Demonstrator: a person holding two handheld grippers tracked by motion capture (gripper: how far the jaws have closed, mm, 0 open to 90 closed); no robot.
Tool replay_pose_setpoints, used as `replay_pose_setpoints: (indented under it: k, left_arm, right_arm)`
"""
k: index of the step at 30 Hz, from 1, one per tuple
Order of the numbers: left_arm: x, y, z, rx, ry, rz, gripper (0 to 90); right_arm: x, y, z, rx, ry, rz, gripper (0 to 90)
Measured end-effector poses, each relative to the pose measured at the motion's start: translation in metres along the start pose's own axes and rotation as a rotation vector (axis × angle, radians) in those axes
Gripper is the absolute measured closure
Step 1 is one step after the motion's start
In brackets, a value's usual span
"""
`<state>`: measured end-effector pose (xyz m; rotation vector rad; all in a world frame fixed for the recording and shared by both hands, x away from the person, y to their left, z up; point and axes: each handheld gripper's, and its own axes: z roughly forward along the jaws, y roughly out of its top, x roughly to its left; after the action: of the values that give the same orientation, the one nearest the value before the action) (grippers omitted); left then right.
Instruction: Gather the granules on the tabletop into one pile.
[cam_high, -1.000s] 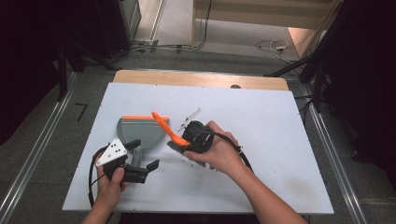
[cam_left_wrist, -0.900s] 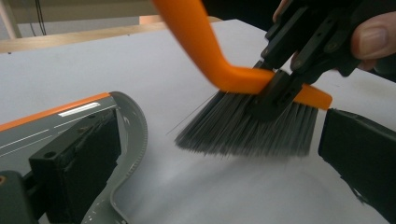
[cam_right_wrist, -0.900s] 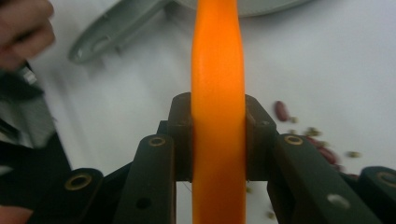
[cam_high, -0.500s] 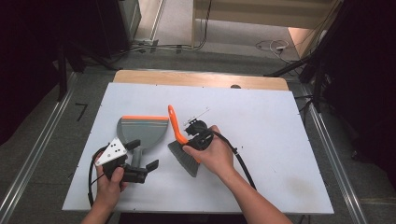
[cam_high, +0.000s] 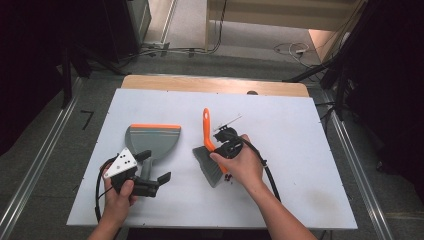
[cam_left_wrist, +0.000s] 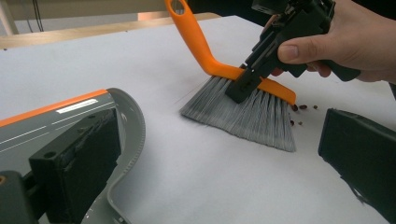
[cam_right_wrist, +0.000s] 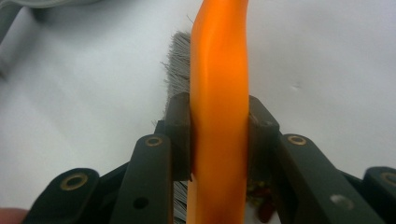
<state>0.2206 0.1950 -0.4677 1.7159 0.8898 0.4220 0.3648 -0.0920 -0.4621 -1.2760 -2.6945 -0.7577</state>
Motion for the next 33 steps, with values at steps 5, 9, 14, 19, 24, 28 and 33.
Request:
replay_pose_setpoints:
  k: [5, 9, 14, 19, 24, 28, 33]
  left_arm:
    - [0.000, 0.000, 0.000, -0.002, 0.001, -0.001, 0.0]
    - [0.000, 0.000, 0.000, -0.001, 0.000, 0.000, 0.0]
    - [0.000, 0.000, 0.000, -0.001, 0.000, -0.002, 0.0]
    - [0.000, 0.000, 0.000, -0.001, -0.001, -0.001, 0.0]
    - [0.000, 0.000, 0.000, 0.001, 0.000, -0.001, 0.0]
    - [0.000, 0.000, 0.001, 0.002, -0.001, -0.001, 0.0]
    - [-0.001, 0.000, 0.001, 0.004, -0.001, 0.001, 0.0]
  right_arm:
    - [-0.012, -0.005, -0.006, -0.005, -0.007, 0.032, 66.5]
    - [-0.020, -0.008, -0.010, -0.009, -0.022, 0.043, 66.5]
    - [-0.031, -0.011, -0.015, -0.011, -0.028, 0.072, 66.5]
    - [-0.041, -0.015, -0.020, -0.016, -0.030, 0.089, 66.5]
    - [-0.049, -0.019, -0.025, -0.022, -0.040, 0.107, 66.5]
    - [-0.055, -0.021, -0.028, -0.028, -0.045, 0.120, 66.5]
    - [-0.060, -0.020, -0.031, -0.048, -0.008, 0.128, 66.9]
